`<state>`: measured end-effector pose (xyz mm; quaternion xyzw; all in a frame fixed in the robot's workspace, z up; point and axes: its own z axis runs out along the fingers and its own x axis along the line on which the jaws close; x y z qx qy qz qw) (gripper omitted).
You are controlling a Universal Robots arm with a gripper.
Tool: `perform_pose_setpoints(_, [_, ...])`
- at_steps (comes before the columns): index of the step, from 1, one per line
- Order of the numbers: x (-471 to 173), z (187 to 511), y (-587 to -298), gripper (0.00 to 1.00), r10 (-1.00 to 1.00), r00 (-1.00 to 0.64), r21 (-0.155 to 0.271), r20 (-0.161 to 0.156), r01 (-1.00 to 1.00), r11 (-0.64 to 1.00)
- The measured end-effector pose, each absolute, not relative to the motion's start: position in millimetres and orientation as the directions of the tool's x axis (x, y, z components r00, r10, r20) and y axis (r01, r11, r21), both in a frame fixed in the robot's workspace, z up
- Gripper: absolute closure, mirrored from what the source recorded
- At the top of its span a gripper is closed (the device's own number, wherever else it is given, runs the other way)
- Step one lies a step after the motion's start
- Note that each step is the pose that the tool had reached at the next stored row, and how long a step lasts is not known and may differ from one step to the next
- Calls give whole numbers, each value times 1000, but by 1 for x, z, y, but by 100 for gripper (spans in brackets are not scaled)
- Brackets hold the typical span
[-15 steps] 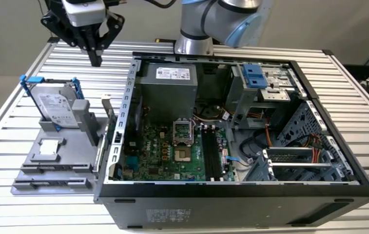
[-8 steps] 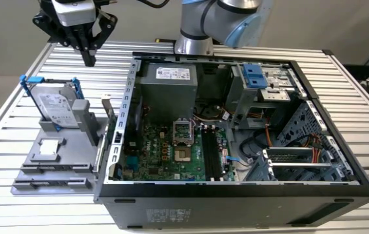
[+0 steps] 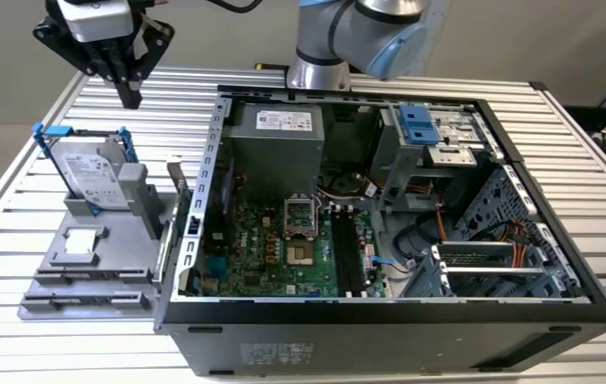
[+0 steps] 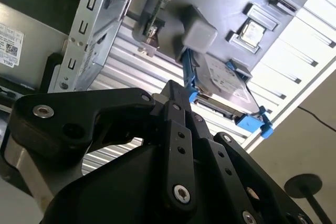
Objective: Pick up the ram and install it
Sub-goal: 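Reach for the ram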
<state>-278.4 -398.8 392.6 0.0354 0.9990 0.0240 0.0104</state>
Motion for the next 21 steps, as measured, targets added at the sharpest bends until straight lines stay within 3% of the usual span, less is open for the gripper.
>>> perform_pose_setpoints(21, [-315, 393, -399, 100, 71, -997, 49, -19, 70, 996])
